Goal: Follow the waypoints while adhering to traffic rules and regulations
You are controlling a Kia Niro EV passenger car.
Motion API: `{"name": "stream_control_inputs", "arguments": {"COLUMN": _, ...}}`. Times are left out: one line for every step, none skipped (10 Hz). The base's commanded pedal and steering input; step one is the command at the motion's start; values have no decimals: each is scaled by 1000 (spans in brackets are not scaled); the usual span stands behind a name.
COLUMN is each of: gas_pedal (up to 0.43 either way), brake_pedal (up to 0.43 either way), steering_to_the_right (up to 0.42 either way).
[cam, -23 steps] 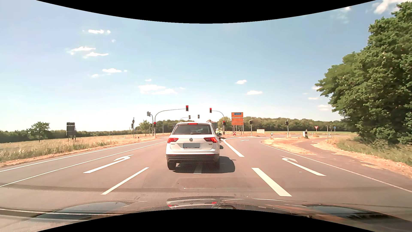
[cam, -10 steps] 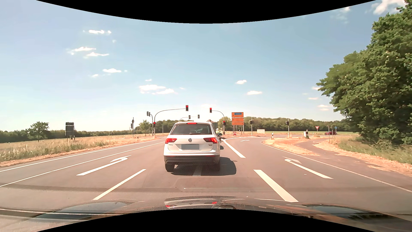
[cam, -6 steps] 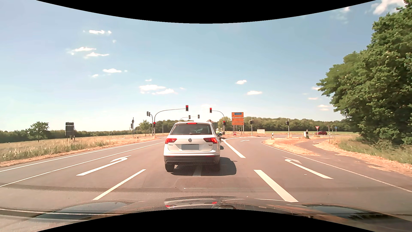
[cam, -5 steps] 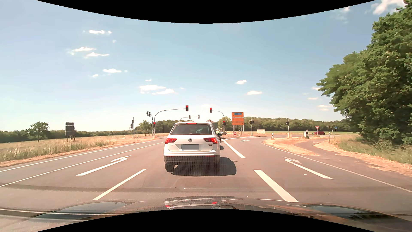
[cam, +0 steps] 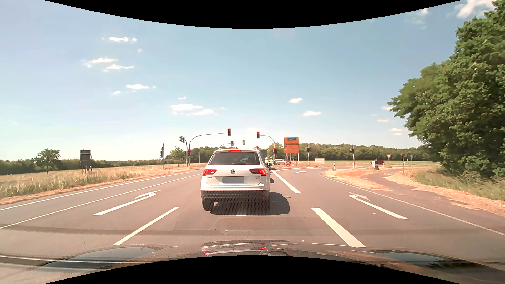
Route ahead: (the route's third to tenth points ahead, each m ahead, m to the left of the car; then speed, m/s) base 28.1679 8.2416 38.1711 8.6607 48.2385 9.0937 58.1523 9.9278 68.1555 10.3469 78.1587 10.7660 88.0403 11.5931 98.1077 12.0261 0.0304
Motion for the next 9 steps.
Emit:
{"name": "stream_control_inputs", "arguments": {"gas_pedal": 0, "brake_pedal": 0, "steering_to_the_right": -5}}
{"name": "stream_control_inputs", "arguments": {"gas_pedal": 0, "brake_pedal": 0, "steering_to_the_right": -6}}
{"name": "stream_control_inputs", "arguments": {"gas_pedal": 0, "brake_pedal": 0, "steering_to_the_right": -5}}
{"name": "stream_control_inputs", "arguments": {"gas_pedal": 0, "brake_pedal": 0, "steering_to_the_right": -5}}
{"name": "stream_control_inputs", "arguments": {"gas_pedal": 0, "brake_pedal": 0, "steering_to_the_right": -6}}
{"name": "stream_control_inputs", "arguments": {"gas_pedal": 0, "brake_pedal": 0, "steering_to_the_right": -5}}
{"name": "stream_control_inputs", "arguments": {"gas_pedal": 0, "brake_pedal": 0, "steering_to_the_right": -5}}
{"name": "stream_control_inputs", "arguments": {"gas_pedal": 0, "brake_pedal": 0, "steering_to_the_right": -5}}
{"name": "stream_control_inputs", "arguments": {"gas_pedal": 0, "brake_pedal": 0, "steering_to_the_right": -5}}
